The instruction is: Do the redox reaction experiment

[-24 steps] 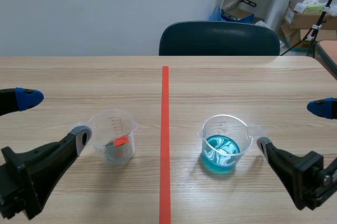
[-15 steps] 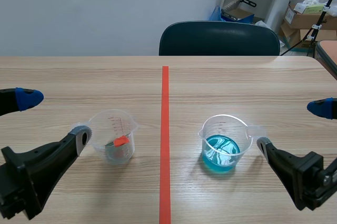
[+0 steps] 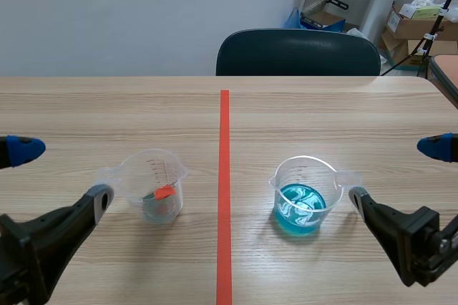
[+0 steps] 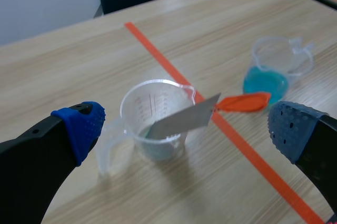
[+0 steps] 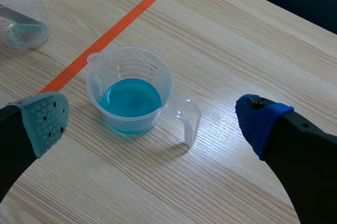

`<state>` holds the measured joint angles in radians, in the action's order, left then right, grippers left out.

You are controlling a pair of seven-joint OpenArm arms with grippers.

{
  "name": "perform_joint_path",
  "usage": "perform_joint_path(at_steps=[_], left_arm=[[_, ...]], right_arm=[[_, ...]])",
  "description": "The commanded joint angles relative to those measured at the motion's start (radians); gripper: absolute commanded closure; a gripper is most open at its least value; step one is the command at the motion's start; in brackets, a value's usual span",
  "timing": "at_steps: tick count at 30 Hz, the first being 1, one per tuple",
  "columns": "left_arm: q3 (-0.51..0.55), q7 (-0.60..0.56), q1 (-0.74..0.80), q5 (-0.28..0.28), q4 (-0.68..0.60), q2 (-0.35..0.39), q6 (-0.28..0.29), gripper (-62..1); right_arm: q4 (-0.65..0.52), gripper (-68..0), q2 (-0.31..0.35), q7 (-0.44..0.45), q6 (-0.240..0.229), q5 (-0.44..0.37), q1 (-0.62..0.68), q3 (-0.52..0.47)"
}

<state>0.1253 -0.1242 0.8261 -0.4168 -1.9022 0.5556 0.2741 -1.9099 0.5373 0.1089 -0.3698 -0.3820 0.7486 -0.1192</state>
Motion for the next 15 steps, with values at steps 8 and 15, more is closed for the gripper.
perform_joint_path(at_steps=[8,15], left_arm=[[0.099,-0.041,0.215,-0.01,-0.023,0.012,-0.029,-62.3],[0.167,-0.154,0.375,-0.018,-0.023,0.01,-0.047,-62.3]], right_arm=[[-0.015,-67.9,0.008,0.037,0.0,0.005,-0.027,-0.004],[-0.015,-67.9,0.047,0.038,-0.073,0.087,-0.131,0.035]])
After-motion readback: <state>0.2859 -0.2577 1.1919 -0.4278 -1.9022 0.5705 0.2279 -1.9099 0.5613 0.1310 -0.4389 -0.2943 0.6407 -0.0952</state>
